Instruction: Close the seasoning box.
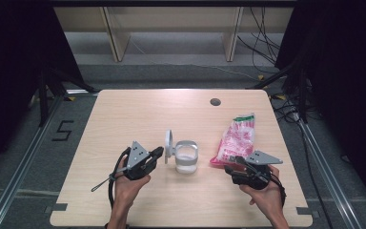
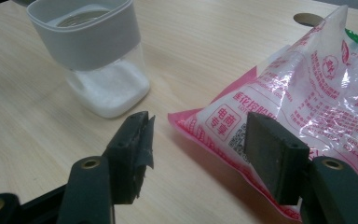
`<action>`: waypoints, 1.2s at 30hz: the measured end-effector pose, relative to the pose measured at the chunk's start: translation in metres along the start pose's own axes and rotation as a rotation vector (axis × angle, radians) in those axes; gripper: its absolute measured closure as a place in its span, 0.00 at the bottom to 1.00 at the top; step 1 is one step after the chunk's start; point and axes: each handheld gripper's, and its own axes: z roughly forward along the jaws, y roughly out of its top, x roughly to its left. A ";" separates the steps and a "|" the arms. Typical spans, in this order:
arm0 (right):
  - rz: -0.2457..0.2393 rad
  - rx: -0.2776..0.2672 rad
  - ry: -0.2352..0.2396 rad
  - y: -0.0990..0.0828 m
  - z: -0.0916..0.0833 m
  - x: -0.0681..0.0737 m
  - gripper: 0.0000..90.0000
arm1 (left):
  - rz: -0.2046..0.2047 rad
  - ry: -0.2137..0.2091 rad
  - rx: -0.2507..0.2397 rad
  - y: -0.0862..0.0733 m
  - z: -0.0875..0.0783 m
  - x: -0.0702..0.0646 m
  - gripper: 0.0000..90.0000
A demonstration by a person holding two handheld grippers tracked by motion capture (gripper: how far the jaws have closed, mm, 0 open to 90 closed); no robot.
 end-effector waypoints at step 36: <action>-0.013 -0.003 0.024 -0.006 0.000 0.012 0.45 | 0.015 -0.011 0.013 0.005 0.005 -0.002 0.95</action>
